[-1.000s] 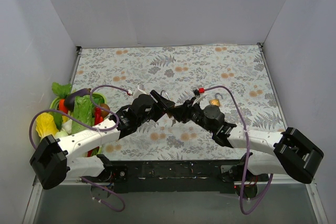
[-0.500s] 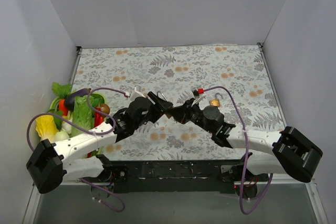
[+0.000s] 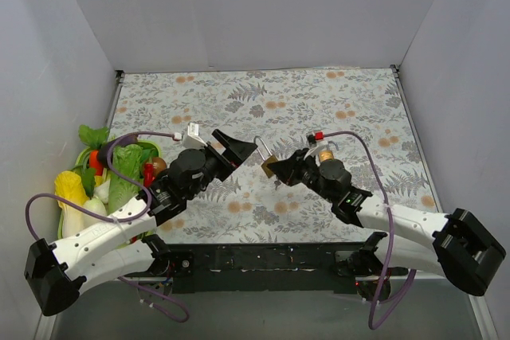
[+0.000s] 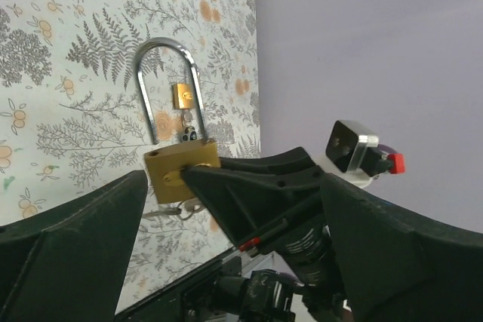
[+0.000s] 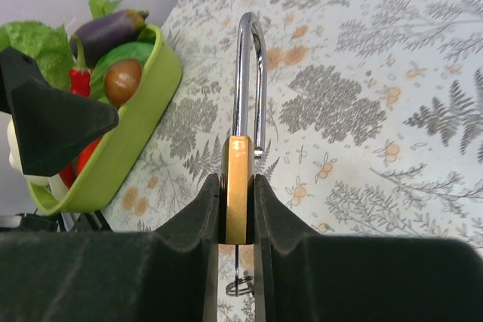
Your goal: Unlock with the key
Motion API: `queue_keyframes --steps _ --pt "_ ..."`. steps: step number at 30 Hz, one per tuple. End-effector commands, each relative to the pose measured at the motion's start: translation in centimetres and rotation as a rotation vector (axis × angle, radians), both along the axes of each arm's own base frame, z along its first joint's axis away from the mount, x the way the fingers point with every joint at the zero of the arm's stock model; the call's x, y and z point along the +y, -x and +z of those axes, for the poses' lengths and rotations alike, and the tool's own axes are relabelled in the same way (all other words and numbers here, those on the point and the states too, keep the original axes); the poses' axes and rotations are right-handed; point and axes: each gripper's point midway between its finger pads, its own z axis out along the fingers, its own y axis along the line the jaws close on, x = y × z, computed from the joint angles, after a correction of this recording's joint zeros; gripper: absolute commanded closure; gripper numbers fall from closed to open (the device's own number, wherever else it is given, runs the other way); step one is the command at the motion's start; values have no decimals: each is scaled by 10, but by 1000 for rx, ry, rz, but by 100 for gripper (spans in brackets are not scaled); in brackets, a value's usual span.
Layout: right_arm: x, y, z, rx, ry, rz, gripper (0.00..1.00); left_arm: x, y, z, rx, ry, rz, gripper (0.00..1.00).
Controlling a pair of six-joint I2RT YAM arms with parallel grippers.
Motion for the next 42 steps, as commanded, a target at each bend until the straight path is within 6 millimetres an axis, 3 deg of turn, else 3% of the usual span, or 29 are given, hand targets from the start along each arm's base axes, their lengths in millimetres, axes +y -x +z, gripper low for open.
queue_keyframes --steps 1,4,9,13,18,25,28,33,42 --pt "-17 -15 56 -113 -134 -57 99 6 3 16 -110 -132 -76 2" --pt "-23 -14 70 -149 -135 -36 99 9 5 1 -86 -219 -122 2" --pt "-17 10 93 -223 -158 91 99 -1 12 -18 -56 -261 -224 2" --pt "-14 23 97 -246 -172 156 99 -23 16 -30 -10 -256 -326 2" --pt "-17 23 93 -248 -161 148 99 -32 18 -36 19 -237 -368 3" --pt "-13 28 94 -253 -171 180 99 -25 15 -52 61 -242 -315 18" --pt "-15 29 96 -261 -171 180 99 -8 6 -63 101 -316 -220 22" --pt "-19 32 100 -274 -174 175 99 11 2 -54 79 -307 -117 22" --pt "-12 39 104 -274 -200 208 99 -5 -4 -65 116 -273 -140 25"
